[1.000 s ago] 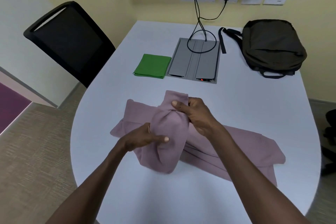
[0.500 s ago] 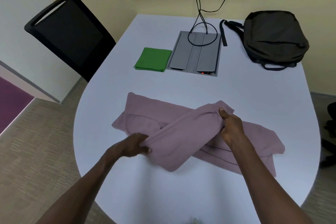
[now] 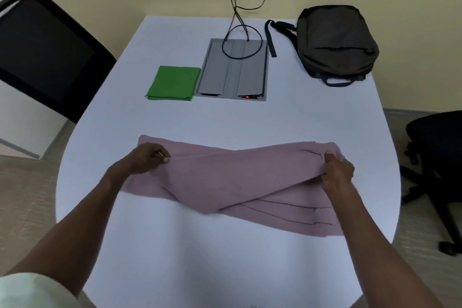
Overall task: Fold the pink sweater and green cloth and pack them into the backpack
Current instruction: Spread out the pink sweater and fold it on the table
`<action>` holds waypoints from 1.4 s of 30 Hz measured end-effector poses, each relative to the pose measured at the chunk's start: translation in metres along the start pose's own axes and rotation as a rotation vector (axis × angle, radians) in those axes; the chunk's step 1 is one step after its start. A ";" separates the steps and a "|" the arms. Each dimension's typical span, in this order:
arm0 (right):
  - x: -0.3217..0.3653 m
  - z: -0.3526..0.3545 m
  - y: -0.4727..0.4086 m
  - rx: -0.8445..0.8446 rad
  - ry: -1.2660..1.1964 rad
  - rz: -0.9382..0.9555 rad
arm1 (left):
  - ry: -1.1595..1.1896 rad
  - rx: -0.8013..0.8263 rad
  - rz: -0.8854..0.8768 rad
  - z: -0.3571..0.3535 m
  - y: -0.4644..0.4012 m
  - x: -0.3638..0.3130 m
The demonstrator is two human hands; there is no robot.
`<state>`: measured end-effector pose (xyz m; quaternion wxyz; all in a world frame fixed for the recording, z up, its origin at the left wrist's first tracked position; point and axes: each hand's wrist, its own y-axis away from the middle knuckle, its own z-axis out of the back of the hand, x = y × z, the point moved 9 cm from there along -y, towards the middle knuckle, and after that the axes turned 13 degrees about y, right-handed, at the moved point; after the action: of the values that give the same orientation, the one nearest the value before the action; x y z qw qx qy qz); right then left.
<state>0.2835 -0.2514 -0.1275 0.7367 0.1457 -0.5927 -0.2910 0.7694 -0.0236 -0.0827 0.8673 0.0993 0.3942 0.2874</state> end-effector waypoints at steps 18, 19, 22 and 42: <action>-0.024 0.043 -0.044 -0.178 0.567 0.158 | -0.206 -0.126 -0.044 -0.005 -0.038 0.021; -0.027 0.043 -0.048 -0.165 0.605 0.159 | -0.271 -0.077 -0.013 -0.012 -0.039 0.027; -0.024 0.041 -0.046 -0.126 0.709 0.200 | -0.337 -0.070 0.047 -0.018 -0.036 0.050; -0.086 -0.048 -0.013 0.182 1.705 0.870 | -0.417 -0.068 -0.088 -0.160 -0.006 0.001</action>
<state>0.3154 -0.2168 -0.2148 0.9494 0.1323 0.1200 0.2585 0.6538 -0.0368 -0.1929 0.9447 0.1098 0.2001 0.2355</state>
